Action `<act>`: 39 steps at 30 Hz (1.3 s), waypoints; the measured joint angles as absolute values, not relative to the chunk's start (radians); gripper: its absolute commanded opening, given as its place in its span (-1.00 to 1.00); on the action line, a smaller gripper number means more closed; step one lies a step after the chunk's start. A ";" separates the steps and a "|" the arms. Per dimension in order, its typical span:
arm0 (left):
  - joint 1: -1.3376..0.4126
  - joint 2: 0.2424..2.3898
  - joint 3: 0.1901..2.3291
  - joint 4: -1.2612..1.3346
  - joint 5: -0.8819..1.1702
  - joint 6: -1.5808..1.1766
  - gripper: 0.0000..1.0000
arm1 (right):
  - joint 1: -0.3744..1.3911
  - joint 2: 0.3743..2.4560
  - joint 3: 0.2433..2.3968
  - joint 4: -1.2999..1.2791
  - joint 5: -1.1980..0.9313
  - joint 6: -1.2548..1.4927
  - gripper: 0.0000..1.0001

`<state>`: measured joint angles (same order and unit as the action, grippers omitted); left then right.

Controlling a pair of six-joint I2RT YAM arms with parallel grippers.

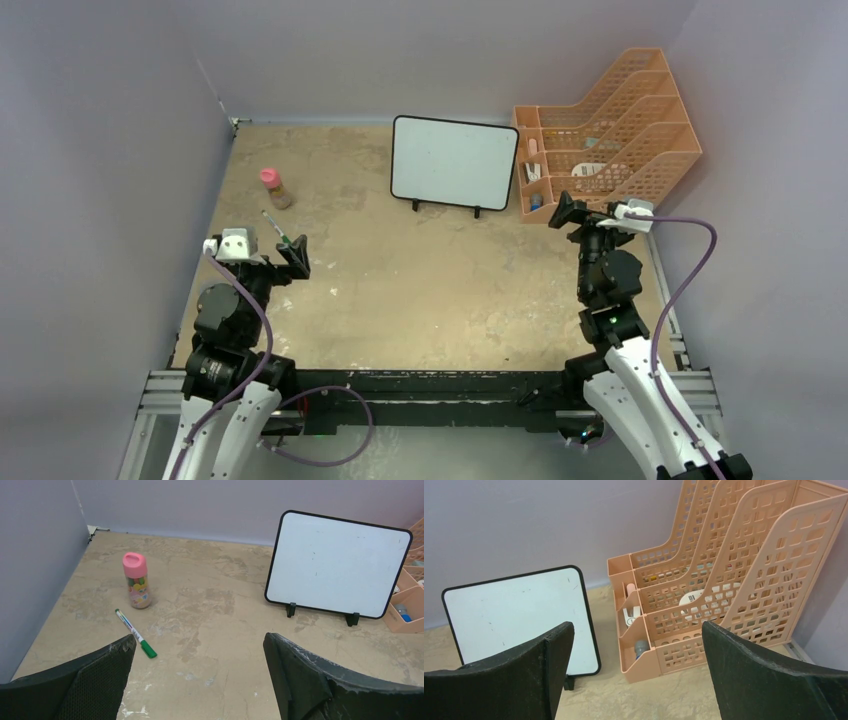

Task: Write a sentence on the whiteboard
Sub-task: Move the whiteboard to the center of the board.

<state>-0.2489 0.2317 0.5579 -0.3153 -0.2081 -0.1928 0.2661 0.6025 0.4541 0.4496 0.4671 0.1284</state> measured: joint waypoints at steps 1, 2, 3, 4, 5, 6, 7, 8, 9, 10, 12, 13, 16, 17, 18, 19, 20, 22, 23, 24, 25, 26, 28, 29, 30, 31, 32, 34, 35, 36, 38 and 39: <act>-0.249 0.232 0.558 -0.315 -0.208 -0.195 0.95 | 0.266 0.603 0.454 0.450 0.467 0.133 0.98; -0.249 0.232 0.558 -0.315 -0.208 -0.196 0.95 | 0.266 0.608 0.454 0.452 0.465 0.139 0.98; -0.249 0.232 0.558 -0.315 -0.208 -0.199 0.95 | 0.265 0.612 0.454 0.453 0.459 0.142 0.98; -0.249 0.233 0.558 -0.315 -0.208 -0.200 0.95 | 0.265 0.619 0.455 0.453 0.454 0.146 0.98; -0.249 0.234 0.558 -0.315 -0.208 -0.201 0.95 | 0.265 0.627 0.456 0.450 0.451 0.150 0.98; -0.249 0.237 0.558 -0.315 -0.208 -0.203 0.95 | 0.265 0.636 0.459 0.447 0.450 0.153 0.98; -0.249 0.241 0.558 -0.315 -0.208 -0.205 0.95 | 0.265 0.650 0.465 0.442 0.448 0.156 0.98; -0.249 0.244 0.558 -0.315 -0.207 -0.209 0.96 | 0.263 0.663 0.474 0.431 0.441 0.157 0.98; -0.249 0.248 0.558 -0.315 -0.207 -0.211 0.96 | 0.263 0.672 0.480 0.425 0.431 0.157 0.98; -0.249 0.250 0.558 -0.316 -0.205 -0.217 0.96 | 0.263 0.687 0.489 0.410 0.419 0.158 0.98; -0.249 0.253 0.558 -0.315 -0.202 -0.218 0.96 | 0.262 0.702 0.500 0.387 0.400 0.160 0.98; -0.249 0.254 0.558 -0.315 -0.197 -0.218 0.96 | 0.263 0.711 0.508 0.376 0.393 0.164 0.98; -0.249 0.257 0.558 -0.315 -0.182 -0.218 0.97 | 0.262 0.743 0.540 0.350 0.377 0.174 0.97; -0.249 0.258 0.558 -0.315 -0.178 -0.218 0.96 | 0.262 0.756 0.551 0.344 0.372 0.180 0.97; -0.249 0.259 0.557 -0.314 -0.173 -0.218 0.96 | 0.263 0.770 0.560 0.337 0.368 0.189 0.97; -0.249 0.260 0.552 -0.307 -0.169 -0.220 0.97 | 0.263 0.787 0.569 0.331 0.363 0.197 0.97; -0.249 0.260 0.545 -0.301 -0.168 -0.225 0.97 | 0.263 0.807 0.579 0.326 0.356 0.207 0.97; -0.249 0.260 0.527 -0.297 -0.168 -0.235 0.97 | 0.267 0.850 0.597 0.312 0.348 0.223 0.97; -0.249 0.261 0.519 -0.299 -0.168 -0.243 0.97 | 0.277 0.878 0.608 0.305 0.350 0.230 0.96; -0.249 0.261 0.512 -0.299 -0.168 -0.246 0.97 | 0.290 0.905 0.618 0.298 0.353 0.237 0.96; -0.249 0.261 0.508 -0.300 -0.169 -0.248 0.97 | 0.308 0.934 0.627 0.293 0.358 0.246 0.96; -0.249 0.261 0.506 -0.300 -0.171 -0.249 0.97 | 0.330 0.963 0.635 0.288 0.365 0.255 0.95; -0.249 0.260 0.501 -0.292 -0.177 -0.253 0.96 | 0.372 1.021 0.653 0.281 0.382 0.279 0.94; -0.249 0.260 0.499 -0.290 -0.180 -0.253 0.97 | 0.393 1.053 0.663 0.279 0.393 0.294 0.94; -0.249 0.260 0.497 -0.287 -0.181 -0.253 0.97 | 0.416 1.090 0.674 0.278 0.406 0.311 0.93; -0.249 0.260 0.496 -0.286 -0.179 -0.253 0.97 | 0.437 1.124 0.685 0.276 0.419 0.329 0.92; -0.249 0.260 0.496 -0.286 -0.178 -0.252 0.97 | 0.456 1.158 0.693 0.274 0.432 0.349 0.91; -0.249 0.260 0.496 -0.284 -0.175 -0.252 0.97 | 0.487 1.222 0.709 0.273 0.453 0.392 0.87; -0.249 0.260 0.496 -0.284 -0.174 -0.252 0.97 | 0.498 1.253 0.717 0.272 0.459 0.411 0.85; -0.249 0.260 0.496 -0.284 -0.173 -0.251 0.97 | 0.507 1.284 0.727 0.271 0.466 0.431 0.82; -0.249 0.261 0.496 -0.284 -0.174 -0.251 0.97 | 0.520 1.350 0.757 0.263 0.484 0.466 0.75; -0.249 0.261 0.496 -0.284 -0.174 -0.251 0.97 | 0.524 1.378 0.773 0.258 0.489 0.480 0.71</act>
<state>-0.2489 0.2611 0.4965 -0.2836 -0.1741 -0.2512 0.5243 1.3785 0.7727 0.2577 0.4889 0.4797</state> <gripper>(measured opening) 0.984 0.903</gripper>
